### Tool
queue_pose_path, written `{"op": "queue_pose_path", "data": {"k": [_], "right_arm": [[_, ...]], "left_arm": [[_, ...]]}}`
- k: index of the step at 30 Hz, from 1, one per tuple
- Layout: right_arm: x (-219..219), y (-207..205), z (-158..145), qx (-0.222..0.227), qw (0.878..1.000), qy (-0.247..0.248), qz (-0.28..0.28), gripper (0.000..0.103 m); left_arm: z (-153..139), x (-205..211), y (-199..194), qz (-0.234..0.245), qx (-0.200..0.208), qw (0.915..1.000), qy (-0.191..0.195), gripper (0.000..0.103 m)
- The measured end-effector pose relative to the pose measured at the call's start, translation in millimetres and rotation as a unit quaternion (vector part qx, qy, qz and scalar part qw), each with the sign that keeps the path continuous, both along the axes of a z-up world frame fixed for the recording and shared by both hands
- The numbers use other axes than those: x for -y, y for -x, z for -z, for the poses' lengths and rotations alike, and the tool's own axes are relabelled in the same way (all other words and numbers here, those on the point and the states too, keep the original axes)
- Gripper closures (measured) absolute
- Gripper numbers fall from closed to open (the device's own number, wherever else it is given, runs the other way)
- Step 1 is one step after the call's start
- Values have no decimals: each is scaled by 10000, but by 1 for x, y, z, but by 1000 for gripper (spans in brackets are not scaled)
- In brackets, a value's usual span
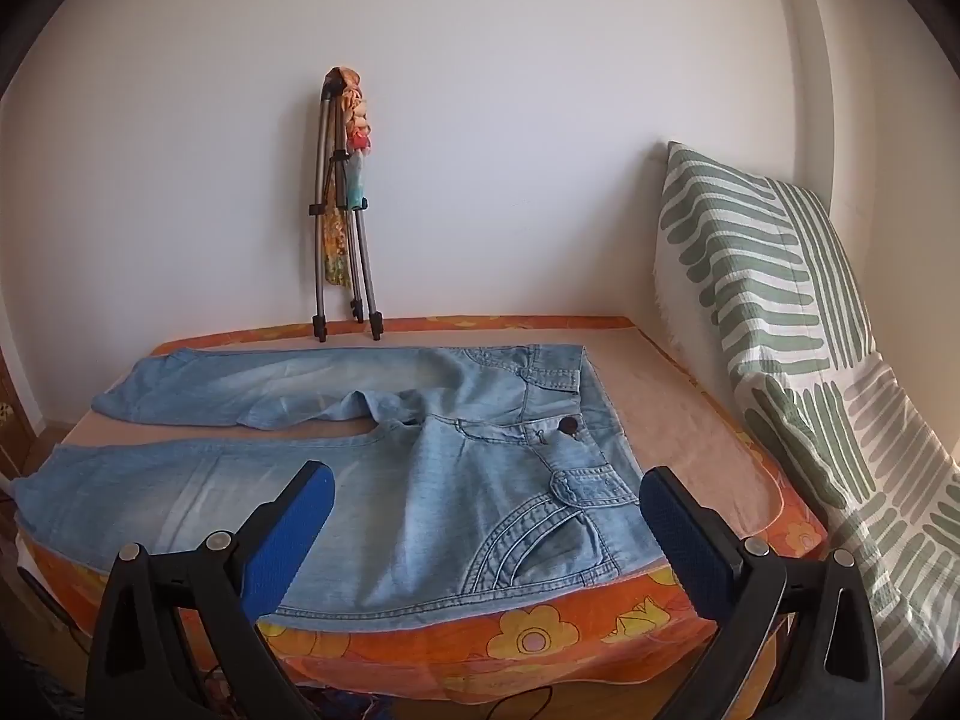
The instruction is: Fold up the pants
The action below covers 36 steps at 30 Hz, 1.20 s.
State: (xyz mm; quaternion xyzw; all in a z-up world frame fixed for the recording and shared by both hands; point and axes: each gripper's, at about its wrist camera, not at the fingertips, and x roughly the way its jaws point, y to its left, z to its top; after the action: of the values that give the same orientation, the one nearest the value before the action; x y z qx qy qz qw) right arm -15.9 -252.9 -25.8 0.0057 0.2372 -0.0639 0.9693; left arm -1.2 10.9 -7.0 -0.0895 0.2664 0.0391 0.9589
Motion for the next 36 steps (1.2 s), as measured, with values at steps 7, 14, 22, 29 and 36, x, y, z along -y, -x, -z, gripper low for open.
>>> {"op": "queue_pose_path", "data": {"k": [7,14,22,29,36], "right_arm": [[-1,-2,1,-3,10000,-9,2,0],[-2,-2,1,1,10000,-20,2,0],[-3,-2,1,0,10000,-28,-1,0],[-4,-3,1,-5,10000,-44,-19,0],[-4,-3,2,-16,10000,-57,-16,0]], "left_arm": [[-2,0,2,-52,53,10000,-47,0],[-1,-1,2,-76,66,9999,-54,0],[-1,0,1,-65,59,9999,-68,0],[1,0,1,-89,48,9999,-108,0],[2,1,0,-83,25,9999,-102,0]]}}
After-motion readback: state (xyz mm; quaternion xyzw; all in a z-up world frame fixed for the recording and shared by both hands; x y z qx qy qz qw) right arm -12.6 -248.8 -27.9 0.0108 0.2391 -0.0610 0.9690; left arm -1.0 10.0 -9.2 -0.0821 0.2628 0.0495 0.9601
